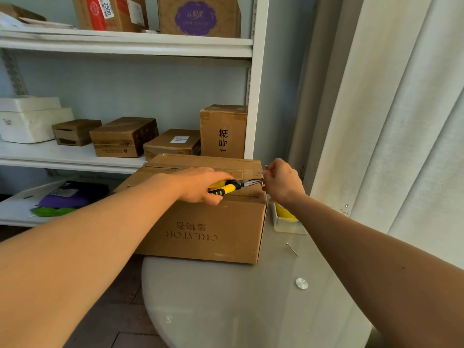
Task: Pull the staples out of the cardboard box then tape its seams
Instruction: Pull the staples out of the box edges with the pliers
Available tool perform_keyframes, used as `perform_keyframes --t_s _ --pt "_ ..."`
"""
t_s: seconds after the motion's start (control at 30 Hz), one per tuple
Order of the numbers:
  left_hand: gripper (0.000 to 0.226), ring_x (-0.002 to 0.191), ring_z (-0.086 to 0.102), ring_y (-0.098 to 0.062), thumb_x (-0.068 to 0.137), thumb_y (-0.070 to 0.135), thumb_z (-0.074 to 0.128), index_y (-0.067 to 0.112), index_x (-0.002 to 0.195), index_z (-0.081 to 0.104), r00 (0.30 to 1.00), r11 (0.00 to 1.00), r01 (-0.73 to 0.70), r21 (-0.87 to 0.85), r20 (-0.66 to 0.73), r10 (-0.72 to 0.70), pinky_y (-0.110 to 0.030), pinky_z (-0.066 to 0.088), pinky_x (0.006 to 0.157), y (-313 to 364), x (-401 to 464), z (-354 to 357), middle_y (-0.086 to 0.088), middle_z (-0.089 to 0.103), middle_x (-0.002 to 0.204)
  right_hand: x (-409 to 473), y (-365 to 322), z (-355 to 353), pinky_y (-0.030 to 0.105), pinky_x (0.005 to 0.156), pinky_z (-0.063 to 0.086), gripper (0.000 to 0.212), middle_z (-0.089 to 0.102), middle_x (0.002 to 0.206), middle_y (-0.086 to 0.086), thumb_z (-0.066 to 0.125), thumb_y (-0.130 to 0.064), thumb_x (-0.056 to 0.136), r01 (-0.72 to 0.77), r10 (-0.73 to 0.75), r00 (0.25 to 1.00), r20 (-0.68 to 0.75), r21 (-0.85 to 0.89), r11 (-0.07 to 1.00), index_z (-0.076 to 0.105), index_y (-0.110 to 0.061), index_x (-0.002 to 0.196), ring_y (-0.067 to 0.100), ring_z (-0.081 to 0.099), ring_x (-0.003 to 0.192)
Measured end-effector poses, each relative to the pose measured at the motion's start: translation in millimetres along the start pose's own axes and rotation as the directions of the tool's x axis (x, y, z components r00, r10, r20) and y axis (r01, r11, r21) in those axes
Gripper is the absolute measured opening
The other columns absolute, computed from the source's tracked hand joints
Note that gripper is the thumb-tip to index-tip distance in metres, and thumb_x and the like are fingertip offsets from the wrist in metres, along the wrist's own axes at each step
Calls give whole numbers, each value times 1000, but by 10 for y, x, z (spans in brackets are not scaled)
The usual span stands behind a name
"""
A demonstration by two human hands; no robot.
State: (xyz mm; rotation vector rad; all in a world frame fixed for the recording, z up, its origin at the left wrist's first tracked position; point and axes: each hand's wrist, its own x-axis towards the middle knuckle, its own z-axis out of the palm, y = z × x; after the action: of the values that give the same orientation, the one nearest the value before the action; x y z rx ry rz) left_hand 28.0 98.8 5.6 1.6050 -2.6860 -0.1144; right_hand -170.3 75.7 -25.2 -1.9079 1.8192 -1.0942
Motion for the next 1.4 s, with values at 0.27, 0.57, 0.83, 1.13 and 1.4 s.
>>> perform_keyframes --t_s 0.27,0.57,0.83,1.13,1.4 --pt "67 90 50 -16 90 44 54 35 148 20 986 994 89 70 -145 -78 -29 46 71 132 155 93 -2 43 110 143 188 -233 33 66 59 10 67 95 11 50 -19 98 -167 181 981 -64 176 970 54 -11 102 21 69 74" --pt "68 126 37 -30 91 41 54 27 149 21 950 969 248 -7 -196 -245 -43 38 102 464 567 326 -14 38 137 104 465 -106 26 63 56 7 61 91 8 62 -11 91 -317 300 941 153 97 944 59 -13 97 20 67 77" --pt "60 130 31 -34 95 38 47 24 148 21 879 934 328 -139 -317 -356 -42 34 100 689 826 539 -15 34 140 186 892 66 39 76 60 10 67 92 10 67 -11 86 -405 407 895 183 -49 913 64 -10 96 24 69 84" --pt "58 133 30 -32 94 42 49 25 145 27 820 895 372 -246 -365 -441 -42 31 103 842 1067 631 -14 32 144 100 1546 533 42 80 57 24 68 94 9 63 -19 76 -446 520 825 219 -312 839 60 -14 99 27 67 88" --pt "57 129 33 -31 93 40 48 26 144 29 801 890 369 -267 -394 -450 -41 33 99 826 1087 657 -14 36 140 -89 1663 570 31 79 41 28 60 115 9 59 -14 85 -396 522 843 127 -511 763 55 -13 114 28 58 108"
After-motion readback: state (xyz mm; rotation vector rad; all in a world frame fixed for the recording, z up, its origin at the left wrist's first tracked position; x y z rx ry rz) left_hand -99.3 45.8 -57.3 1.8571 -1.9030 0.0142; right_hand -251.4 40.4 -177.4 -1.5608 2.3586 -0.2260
